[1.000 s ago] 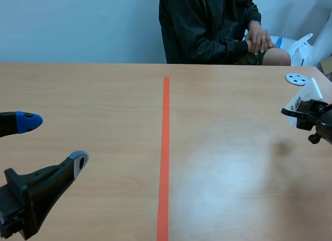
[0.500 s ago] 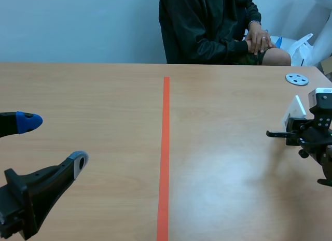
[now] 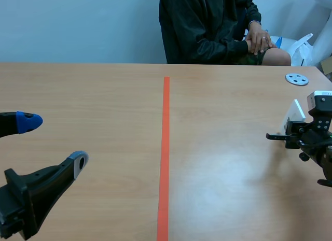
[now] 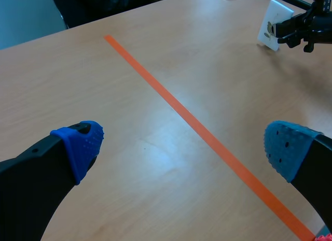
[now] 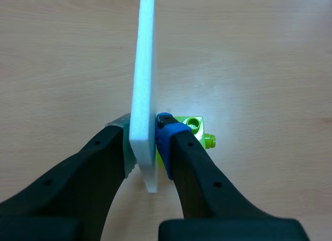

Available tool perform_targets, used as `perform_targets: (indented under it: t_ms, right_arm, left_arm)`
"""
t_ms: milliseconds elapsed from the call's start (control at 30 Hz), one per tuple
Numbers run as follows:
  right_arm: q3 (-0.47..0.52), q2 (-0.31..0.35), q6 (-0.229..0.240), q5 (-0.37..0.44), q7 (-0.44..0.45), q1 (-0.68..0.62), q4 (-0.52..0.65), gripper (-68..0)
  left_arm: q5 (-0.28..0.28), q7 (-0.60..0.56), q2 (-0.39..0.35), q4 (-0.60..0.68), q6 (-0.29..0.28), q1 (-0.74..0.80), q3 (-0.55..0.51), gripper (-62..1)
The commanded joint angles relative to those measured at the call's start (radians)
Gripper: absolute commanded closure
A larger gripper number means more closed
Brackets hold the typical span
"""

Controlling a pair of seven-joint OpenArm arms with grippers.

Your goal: Sort the leaf by its shape. The table is split by an orange tape line. A compound leaf with several leaflets goes to the left side, a simple leaf with one blade goes to the right side. Return to the home posture when a red brick is placed on the table.

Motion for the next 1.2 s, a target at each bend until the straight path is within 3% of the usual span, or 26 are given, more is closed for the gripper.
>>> perform_targets:
  t_ms: [0,267,467,700,1000,1167]
  right_arm:
    - [0.012,0.019,0.0,0.011,0.004,0.012,0.021,-13.3]
    - [0.012,0.025,0.006,0.011,0.008,0.014,0.046,-38.2]
    - [0.014,0.063,0.013,0.012,-0.055,-0.024,0.177,-51.0]
    - [0.014,0.132,0.013,0.025,-0.159,-0.15,0.452,-61.4]
    - [0.014,0.169,0.03,0.13,-0.318,-0.27,0.79,-63.1]
    - [0.014,0.168,0.116,0.195,-0.436,-0.354,0.977,-67.9]
  left_arm:
    - [-0.006,-0.018,0.0,0.017,0.002,-0.003,0.002,-62.3]
    - [-0.006,-0.017,-0.001,0.017,0.002,-0.003,0.002,-62.3]
    - [-0.006,-0.018,-0.001,0.017,0.002,-0.003,0.002,-62.3]
    - [-0.006,-0.018,-0.001,0.017,0.002,-0.003,0.002,-62.3]
    - [-0.006,-0.017,-0.001,0.017,0.002,-0.003,0.002,-62.3]
    - [-0.006,-0.017,-0.001,0.017,0.002,-0.003,0.002,-62.3]
